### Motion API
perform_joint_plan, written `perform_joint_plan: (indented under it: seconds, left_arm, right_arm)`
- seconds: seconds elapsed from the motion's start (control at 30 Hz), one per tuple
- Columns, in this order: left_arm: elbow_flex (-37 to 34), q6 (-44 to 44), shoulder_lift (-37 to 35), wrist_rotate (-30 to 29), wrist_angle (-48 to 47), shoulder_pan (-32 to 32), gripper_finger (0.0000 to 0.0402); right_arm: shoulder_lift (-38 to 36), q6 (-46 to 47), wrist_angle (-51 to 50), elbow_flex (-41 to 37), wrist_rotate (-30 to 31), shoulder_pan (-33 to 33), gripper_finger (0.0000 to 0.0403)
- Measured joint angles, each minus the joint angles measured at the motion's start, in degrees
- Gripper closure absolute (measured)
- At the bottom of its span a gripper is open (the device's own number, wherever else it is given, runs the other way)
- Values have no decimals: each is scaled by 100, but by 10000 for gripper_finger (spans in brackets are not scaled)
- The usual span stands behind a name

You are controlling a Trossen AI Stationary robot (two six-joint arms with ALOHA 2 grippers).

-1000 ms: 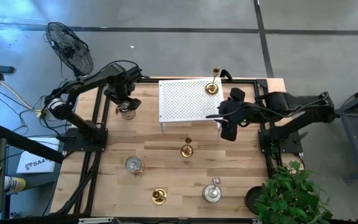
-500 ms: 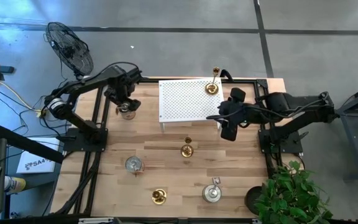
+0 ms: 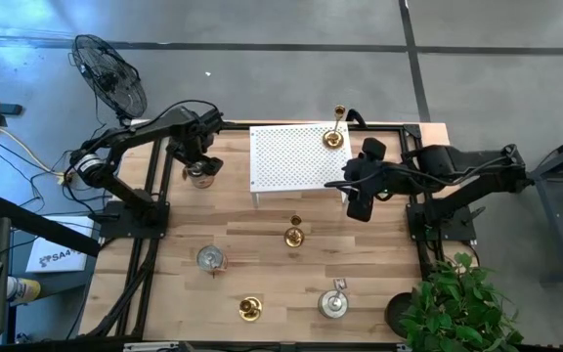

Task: Pick & Place candle stick holders
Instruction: Put the top silver candle on the shelf aligned with the gold candle holder

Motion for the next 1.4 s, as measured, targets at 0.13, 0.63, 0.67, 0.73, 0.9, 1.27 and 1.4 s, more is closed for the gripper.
perform_joint_plan:
  seconds: [0.13, 0.63, 0.67, 0.73, 0.9, 1.27, 1.4]
  left_arm:
    - [0, 1, 0, 0, 1, -1, 2]
    - [0, -1, 0, 306, 28, 0, 2]
    - [0, -1, 0, 305, 51, 0, 2]
    - [0, -1, 0, 304, 114, 0, 2]
    - [0, -1, 0, 304, 355, 0, 2]
    - [2, -779, 0, 474, 761, -2, 2]
    - [2, -735, 0, 476, 733, -2, 2]
  right_arm:
    - [0, 0, 21, 0, 0, 0, 178]
    - [0, 0, 24, 0, -2, 0, 178]
    - [0, 0, 24, 0, -2, 0, 178]
    - [0, 0, 24, 0, -2, 0, 178]
    - [0, -2, 22, 0, -5, 0, 178]
    - [0, -2, 9, 0, -134, 0, 178]
    - [0, -2, 9, 0, -136, -1, 178]
